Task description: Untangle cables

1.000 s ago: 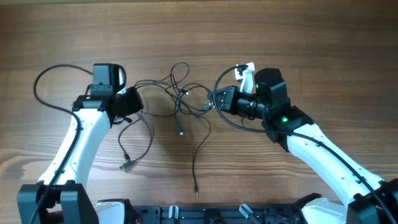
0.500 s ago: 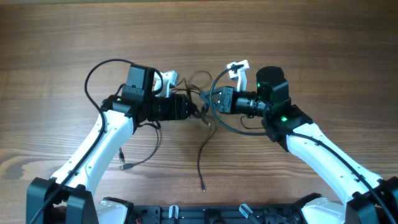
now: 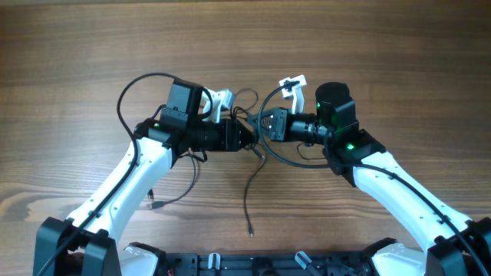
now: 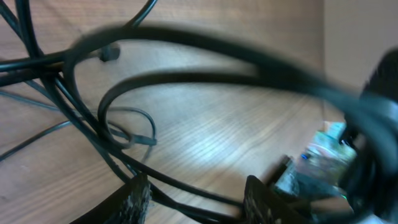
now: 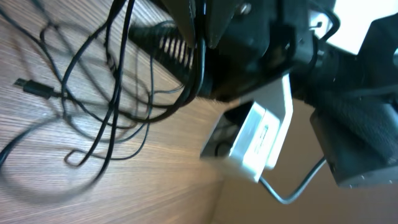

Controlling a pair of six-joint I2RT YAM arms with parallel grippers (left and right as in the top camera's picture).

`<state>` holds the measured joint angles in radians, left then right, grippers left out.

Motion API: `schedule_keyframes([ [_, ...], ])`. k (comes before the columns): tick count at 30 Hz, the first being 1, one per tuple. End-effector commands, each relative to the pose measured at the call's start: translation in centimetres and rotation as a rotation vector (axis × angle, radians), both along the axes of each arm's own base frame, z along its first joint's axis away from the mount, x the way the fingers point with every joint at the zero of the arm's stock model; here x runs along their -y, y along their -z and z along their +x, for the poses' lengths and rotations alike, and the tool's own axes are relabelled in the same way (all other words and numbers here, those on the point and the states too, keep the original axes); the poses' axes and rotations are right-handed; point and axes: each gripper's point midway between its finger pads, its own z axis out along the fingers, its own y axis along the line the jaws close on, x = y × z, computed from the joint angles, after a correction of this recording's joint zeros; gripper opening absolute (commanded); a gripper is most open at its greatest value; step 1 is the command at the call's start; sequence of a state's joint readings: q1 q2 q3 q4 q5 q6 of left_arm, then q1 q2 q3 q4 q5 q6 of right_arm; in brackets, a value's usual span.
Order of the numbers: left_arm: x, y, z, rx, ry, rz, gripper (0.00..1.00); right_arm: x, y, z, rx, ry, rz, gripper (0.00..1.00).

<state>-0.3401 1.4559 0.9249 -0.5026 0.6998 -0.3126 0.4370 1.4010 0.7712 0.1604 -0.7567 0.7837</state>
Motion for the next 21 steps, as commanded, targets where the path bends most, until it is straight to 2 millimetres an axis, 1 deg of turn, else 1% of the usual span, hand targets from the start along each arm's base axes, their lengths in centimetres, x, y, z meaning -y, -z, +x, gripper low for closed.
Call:
schedule_keyframes([
  [1, 1.0, -1.7, -3.6, -0.196, 0.082, -0.167, 0.5, 1.0, 0.9, 1.9, -0.017, 0.128, -0.051, 0.04],
  [2, -0.2, -1.3, -4.3, -0.271, 0.051, -0.151, 0.48, 1.4, 1.2, 2.4, -0.017, 0.168, -0.071, 0.04],
  [4, -1.3, -0.9, -4.5, -0.286, 0.038, -0.139, 0.45, 2.0, 1.8, 2.8, -0.025, 0.204, -0.097, 0.04],
  [6, -2.7, -0.9, -3.7, -0.289, -0.009, -0.142, 0.43, 3.1, 3.3, 3.1, -0.063, 0.271, -0.16, 0.04],
  [7, -3.1, -0.9, -3.3, -0.283, -0.025, -0.146, 0.42, 3.1, 3.5, 3.1, -0.069, 0.271, -0.166, 0.04],
  [8, -3.2, -0.9, -3.1, -0.274, -0.027, -0.147, 0.42, 2.8, 3.2, 2.8, -0.07, 0.249, -0.151, 0.04],
  [10, -2.9, -1.1, -2.6, -0.239, -0.017, -0.153, 0.42, 1.3, 1.5, 1.9, -0.043, 0.148, -0.069, 0.04],
  [11, -2.5, -1.2, -2.4, -0.212, -0.003, -0.157, 0.45, 0.5, 0.3, 1.4, -0.051, 0.101, -0.005, 0.04],
  [13, -1.7, -1.5, -2.2, -0.164, 0.032, -0.163, 0.56, -0.2, -1.6, 1.1, -0.063, 0.067, 0.083, 0.04],
  [14, -1.1, -1.6, -2.2, -0.121, 0.069, -0.163, 0.58, -0.4, -2.3, 1.1, -0.064, 0.062, 0.113, 0.04],
  [16, -0.4, -1.8, -2.3, -0.058, 0.123, -0.158, 0.59, -0.6, -2.7, 1.0, -0.068, 0.051, 0.13, 0.04],
  [21, 1.3, -2.7, -0.9, 0.086, 0.171, -0.167, 0.56, -0.7, -2.7, 0.7, -0.072, 0.036, 0.134, 0.04],
])
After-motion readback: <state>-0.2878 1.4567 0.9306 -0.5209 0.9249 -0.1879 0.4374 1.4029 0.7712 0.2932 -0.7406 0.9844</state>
